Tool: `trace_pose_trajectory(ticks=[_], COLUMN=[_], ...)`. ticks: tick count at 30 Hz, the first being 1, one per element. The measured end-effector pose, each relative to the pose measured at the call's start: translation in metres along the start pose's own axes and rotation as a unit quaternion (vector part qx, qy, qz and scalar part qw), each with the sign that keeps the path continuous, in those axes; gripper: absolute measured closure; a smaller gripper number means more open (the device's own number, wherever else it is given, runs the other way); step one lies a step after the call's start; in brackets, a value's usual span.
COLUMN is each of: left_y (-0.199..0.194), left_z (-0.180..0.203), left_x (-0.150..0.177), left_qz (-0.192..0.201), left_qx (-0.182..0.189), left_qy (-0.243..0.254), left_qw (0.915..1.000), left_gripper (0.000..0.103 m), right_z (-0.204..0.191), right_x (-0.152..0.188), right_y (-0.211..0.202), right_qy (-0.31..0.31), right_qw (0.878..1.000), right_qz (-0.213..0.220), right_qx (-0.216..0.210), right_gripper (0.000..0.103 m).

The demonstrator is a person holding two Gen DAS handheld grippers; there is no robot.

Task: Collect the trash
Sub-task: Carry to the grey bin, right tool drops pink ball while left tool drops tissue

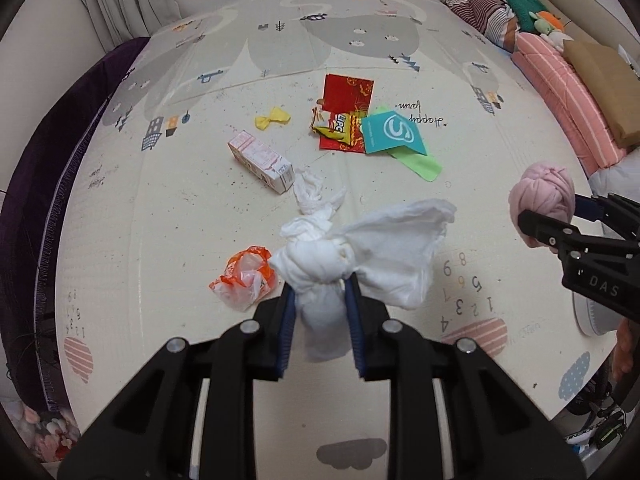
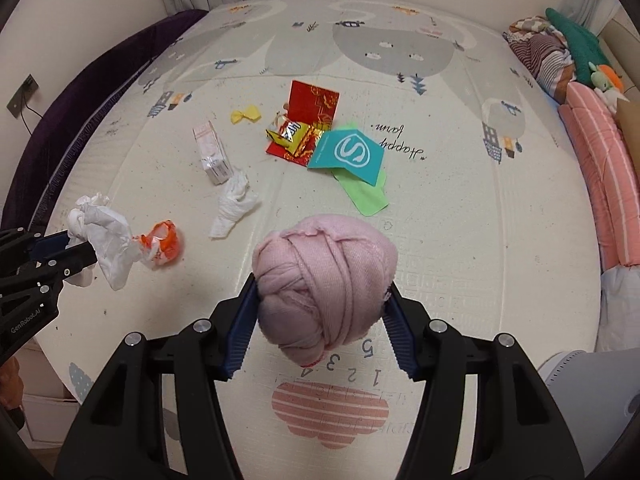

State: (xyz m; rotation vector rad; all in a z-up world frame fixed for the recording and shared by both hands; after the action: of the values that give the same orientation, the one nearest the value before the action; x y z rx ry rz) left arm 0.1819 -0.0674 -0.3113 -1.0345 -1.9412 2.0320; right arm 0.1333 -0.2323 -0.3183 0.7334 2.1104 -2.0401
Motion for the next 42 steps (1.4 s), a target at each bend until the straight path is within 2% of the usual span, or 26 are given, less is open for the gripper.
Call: trace_pose_trajectory(ticks=[10, 15, 20, 28, 35, 40, 42], left_y=[-0.104, -0.141, -0.171, -0.210, -0.232, -0.245, -0.248], left_z=[0.017, 0.042, 0.084, 0.183, 0.292, 0.364, 0.387], left_x=[-0.004, -0.016, -0.025, -0.026, -0.021, -0.013, -0.010], left_qz=[0.042, 0.077, 0.107, 0.137, 0.144, 0.157, 0.157], left_qx=[0.022, 0.037, 0.047, 0.063, 0.110, 0.126, 0.132], left_qy=[0.041, 0.071, 0.105, 0.144, 0.158, 0.185, 0.193], left_qw=[0.9980, 0.9938, 0.9875, 0.9780, 0.9707, 0.9620, 0.9596], left_gripper=[0.079, 0.078, 0.078, 0.078, 0.078, 0.078, 0.078], right_z=[-0.001, 0.021, 0.055, 0.146, 0.255, 0.312, 0.329], right_x=[0.004, 0.018, 0.041, 0.103, 0.162, 0.187, 0.192], right_y=[-0.127, -0.178, -0.221, -0.285, -0.338, -0.363, -0.368], right_qy=[0.028, 0.057, 0.083, 0.117, 0.162, 0.173, 0.177], right_qw=[0.998, 0.995, 0.989, 0.980, 0.966, 0.960, 0.959], right_qz=[0.054, 0.080, 0.105, 0.130, 0.141, 0.151, 0.155], right_qx=[0.017, 0.035, 0.059, 0.097, 0.147, 0.163, 0.156], right_gripper=[0.046, 0.046, 0.046, 0.046, 0.046, 0.044, 0.042])
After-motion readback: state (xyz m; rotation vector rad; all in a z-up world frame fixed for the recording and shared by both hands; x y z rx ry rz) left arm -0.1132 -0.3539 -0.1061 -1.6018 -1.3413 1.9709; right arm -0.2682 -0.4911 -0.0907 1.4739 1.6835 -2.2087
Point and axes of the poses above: each gripper's, at about its wrist camera, not at the fingertips, and y roughly the way its jaws point, z to its right, x to its underside, the point moved 4 cm from there along y, roughly the way its jaws point, and after that the axes turned 3 degrees about -x, right-handed, at the moved point
